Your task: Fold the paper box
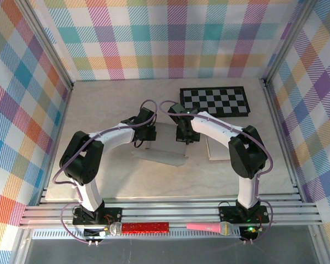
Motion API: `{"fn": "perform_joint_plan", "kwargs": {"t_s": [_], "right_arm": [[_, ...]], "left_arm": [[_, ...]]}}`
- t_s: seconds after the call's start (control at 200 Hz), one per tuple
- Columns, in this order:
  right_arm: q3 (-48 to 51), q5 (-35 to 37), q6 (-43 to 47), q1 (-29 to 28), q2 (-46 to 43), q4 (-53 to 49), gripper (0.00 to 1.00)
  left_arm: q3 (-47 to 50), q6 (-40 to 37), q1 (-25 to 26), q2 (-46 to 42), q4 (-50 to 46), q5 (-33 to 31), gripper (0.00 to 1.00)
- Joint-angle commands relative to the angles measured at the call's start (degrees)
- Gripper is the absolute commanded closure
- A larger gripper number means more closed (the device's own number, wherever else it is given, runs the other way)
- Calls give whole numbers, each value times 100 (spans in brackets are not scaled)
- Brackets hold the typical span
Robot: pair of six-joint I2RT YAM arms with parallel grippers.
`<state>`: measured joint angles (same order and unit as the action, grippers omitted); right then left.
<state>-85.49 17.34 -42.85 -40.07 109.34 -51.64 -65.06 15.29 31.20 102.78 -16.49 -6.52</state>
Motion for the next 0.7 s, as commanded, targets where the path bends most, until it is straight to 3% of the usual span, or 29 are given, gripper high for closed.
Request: {"fn": "perform_joint_plan", "kwargs": {"t_s": [0.0,0.21,0.37,0.46,0.695], "right_arm": [[-51,-100,-28,-45,-62,-65,100],[-14,-100,-26,-51,-115,-48,100],[27,-82,-41,-51,-141,-39,100],[56,-73,-59,-53,-172,-22,100],[83,-64,-139,-69,-179,-48,100]], "left_arm": [[-101,-89,-9,66,-125,112,81],[6,-226,-17,77,-203,-144,88],[1,-205,-26,190,-268,-141,86],[78,-136,-18,156,-244,-210,98],[157,142,245,-138,-428,-1468,100]]}}
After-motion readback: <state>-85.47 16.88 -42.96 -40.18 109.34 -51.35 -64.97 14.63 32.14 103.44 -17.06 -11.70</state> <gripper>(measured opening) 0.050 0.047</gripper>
